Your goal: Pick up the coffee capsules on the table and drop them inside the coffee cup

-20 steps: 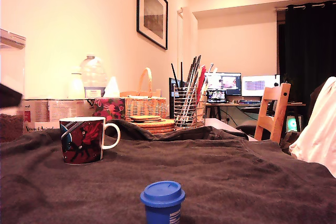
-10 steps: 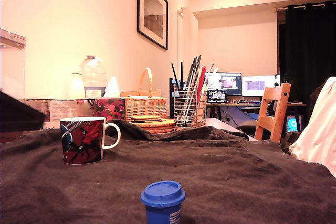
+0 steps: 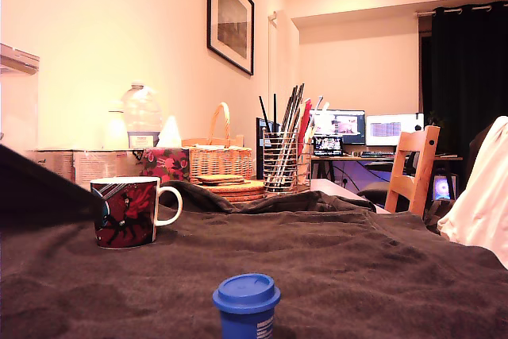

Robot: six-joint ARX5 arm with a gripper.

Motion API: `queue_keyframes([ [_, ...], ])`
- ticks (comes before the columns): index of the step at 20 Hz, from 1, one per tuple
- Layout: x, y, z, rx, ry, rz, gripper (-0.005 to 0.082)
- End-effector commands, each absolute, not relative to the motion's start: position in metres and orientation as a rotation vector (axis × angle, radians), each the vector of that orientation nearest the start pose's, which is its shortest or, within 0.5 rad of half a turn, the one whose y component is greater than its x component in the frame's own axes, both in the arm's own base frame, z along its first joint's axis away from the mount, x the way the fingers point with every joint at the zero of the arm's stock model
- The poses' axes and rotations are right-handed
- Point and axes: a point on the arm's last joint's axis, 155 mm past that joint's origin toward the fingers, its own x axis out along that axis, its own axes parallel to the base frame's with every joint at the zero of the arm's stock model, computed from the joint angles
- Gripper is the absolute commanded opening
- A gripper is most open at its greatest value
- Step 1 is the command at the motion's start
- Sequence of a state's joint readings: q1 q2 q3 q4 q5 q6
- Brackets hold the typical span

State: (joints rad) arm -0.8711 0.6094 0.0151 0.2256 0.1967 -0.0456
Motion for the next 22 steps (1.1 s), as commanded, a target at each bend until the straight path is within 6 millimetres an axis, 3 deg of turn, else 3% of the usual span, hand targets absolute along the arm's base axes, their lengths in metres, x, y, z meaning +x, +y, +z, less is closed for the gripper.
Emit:
queue_keyframes([
  [1, 0.148, -0.234, 0.078, 0.099, 0.378, -1.053, 0.0554],
  [12, 0.155, -0.244, 0.058, 0.127, 0.454, -1.049, 0.0554],
  [22, 0.148, -0.272, 0.038, 0.209, 0.591, -1.110, 0.0553],
])
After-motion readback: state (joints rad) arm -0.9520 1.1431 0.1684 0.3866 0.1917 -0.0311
